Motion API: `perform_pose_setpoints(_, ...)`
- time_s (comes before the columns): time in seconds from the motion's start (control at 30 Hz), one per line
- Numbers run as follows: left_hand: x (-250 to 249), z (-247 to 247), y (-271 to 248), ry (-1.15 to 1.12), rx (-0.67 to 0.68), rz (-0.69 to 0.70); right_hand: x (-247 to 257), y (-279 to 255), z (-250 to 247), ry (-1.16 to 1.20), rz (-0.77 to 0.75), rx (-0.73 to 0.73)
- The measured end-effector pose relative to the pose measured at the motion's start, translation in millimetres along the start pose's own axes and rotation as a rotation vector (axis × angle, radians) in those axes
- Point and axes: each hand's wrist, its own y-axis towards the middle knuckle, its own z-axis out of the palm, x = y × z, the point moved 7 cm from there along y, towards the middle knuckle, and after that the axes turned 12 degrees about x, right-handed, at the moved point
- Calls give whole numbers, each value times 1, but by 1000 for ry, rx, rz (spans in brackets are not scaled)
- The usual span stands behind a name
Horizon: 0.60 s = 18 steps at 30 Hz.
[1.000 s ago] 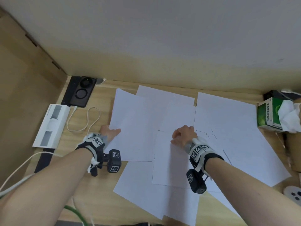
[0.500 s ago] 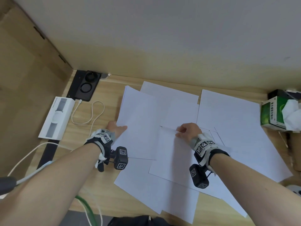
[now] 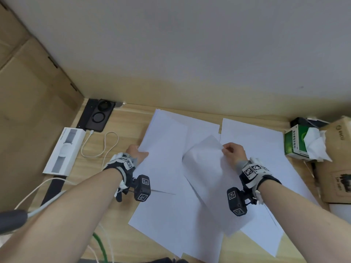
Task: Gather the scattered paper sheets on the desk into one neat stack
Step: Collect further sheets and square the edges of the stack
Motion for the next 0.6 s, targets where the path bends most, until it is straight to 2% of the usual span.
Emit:
perform_pose_setpoints(0.2, 4, -4, 12, 104, -2, -27, -3, 7, 4, 13, 62, -153)
perform_pose_setpoints(0.3, 5, -16, 14, 133, -12, -54, -13, 10, -7, 107, 128, -243)
perform_pose_setpoints(0.47, 6, -23, 17, 127, -10, -62, -19, 12, 5, 253, 155, -163)
perform_pose_setpoints(0.6, 11, -7, 20, 64, 43, -54, -19, 12, 29, 329, 201, -188)
